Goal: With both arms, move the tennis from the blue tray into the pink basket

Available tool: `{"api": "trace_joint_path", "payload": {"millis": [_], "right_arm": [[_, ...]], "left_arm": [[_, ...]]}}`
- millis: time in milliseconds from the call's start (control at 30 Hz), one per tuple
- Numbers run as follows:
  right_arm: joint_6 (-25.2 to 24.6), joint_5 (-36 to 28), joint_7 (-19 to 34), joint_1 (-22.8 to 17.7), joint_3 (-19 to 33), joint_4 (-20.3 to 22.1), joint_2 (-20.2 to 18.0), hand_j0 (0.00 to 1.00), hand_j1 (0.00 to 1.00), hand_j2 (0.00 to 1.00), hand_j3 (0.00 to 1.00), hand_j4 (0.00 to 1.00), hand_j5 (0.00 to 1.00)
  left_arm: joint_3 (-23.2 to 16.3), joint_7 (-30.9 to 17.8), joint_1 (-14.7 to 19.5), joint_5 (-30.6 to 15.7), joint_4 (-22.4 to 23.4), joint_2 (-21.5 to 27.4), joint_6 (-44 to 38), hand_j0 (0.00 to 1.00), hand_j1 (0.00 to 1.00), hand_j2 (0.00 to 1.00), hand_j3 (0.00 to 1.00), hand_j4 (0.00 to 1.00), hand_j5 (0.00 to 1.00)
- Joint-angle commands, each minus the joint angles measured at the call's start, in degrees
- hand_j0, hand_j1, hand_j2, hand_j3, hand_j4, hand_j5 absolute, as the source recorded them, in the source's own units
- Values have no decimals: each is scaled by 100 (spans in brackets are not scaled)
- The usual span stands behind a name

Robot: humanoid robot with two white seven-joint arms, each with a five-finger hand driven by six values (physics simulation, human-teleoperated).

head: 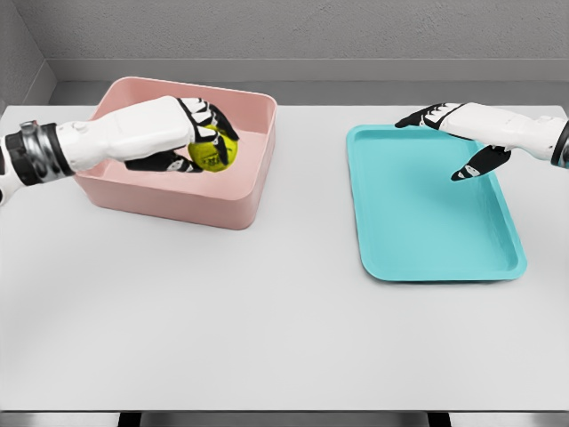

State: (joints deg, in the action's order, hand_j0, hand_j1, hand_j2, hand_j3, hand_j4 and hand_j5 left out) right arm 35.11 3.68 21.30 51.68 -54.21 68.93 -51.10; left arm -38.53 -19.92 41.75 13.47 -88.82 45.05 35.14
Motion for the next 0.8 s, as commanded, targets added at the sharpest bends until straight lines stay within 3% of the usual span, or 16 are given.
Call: {"api": "trace_joint_path", "payload": {"millis": [0, 300, 533, 600, 667, 767], "right_arm": [[-11, -43, -3, 0, 7, 6, -5, 100, 100, 100, 100, 100, 100], [-11, -43, -3, 0, 7, 6, -5, 100, 100, 100, 100, 100, 100], [-11, -35, -3, 0, 7, 6, -5, 100, 100, 100, 100, 100, 100], [-11, -43, -3, 0, 7, 6, -5, 100, 100, 100, 100, 100, 100], [-11, -43, -3, 0, 7, 6, -5, 100, 100, 100, 100, 100, 100], [-11, -35, -3, 0, 7, 6, -5, 100, 100, 100, 100, 100, 100]], "left_arm": [[74, 14, 0, -46, 251, -40, -14, 46, 46, 46, 46, 46, 46], [74, 6, 158, 33, 1279, -567, -14, 46, 46, 46, 46, 46, 46], [91, 6, 202, 33, 1473, -717, -14, 47, 47, 47, 47, 47, 47], [153, -3, 202, 42, 1473, -717, -14, 92, 92, 92, 92, 92, 92], [144, -3, 193, 33, 1464, -717, -14, 100, 100, 100, 100, 100, 100], [144, -3, 193, 33, 1455, -699, -14, 100, 100, 100, 100, 100, 100]]}}
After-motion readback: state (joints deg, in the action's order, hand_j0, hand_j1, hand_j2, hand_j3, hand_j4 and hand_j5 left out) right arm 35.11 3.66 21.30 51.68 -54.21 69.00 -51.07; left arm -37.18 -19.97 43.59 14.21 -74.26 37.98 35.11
